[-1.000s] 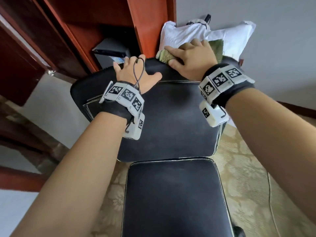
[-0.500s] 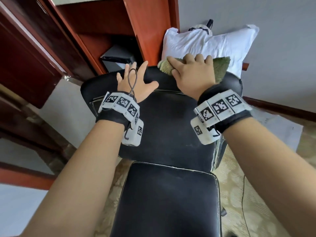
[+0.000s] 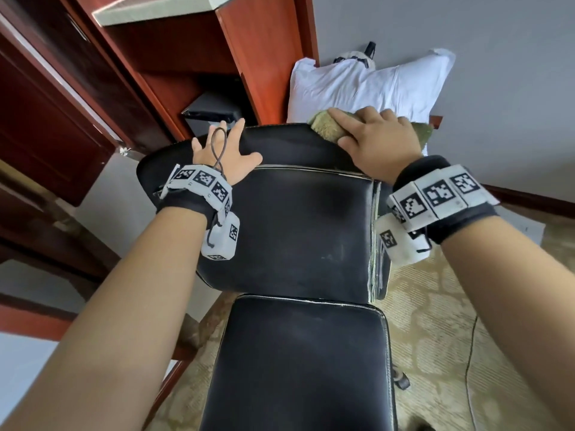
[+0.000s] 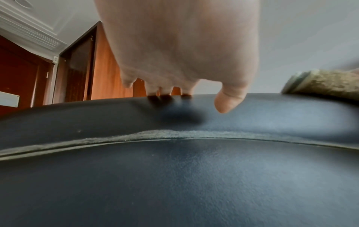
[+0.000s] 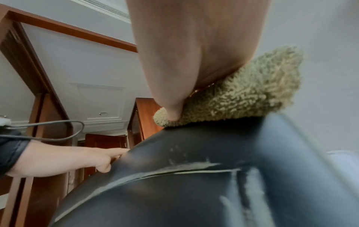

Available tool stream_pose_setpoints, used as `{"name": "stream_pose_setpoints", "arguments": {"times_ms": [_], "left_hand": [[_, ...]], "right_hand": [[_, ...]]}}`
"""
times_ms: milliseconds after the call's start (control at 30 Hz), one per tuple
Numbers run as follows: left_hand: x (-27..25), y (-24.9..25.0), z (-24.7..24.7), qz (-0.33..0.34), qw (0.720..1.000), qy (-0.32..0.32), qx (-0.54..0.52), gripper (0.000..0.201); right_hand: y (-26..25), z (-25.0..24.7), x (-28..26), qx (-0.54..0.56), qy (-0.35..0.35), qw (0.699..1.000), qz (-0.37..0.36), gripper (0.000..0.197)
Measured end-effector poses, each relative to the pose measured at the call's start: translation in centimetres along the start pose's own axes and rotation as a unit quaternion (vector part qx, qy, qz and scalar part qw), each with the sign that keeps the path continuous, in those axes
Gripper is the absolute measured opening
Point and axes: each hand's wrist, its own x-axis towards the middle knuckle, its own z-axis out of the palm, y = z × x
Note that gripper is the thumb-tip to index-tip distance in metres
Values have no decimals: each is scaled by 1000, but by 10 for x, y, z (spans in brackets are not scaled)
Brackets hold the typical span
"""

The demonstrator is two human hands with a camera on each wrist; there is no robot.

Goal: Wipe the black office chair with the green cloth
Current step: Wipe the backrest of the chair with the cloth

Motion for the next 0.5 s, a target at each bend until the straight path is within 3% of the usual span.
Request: {"name": "stream_pose_setpoints", "arguments": {"times_ms": [167,333,500], "left_hand": [[-4,5,-3,-2,1000,2,6,72],[-15,40,4,140,990,33,3,70],[-15,50,11,109,993,39,-18,69]], "right_hand": [[8,-2,-5,31,2,999,6,50],[-1,2,9,33,5,999,-13,49],[8,13,11,69,41,996,-39,49]]}}
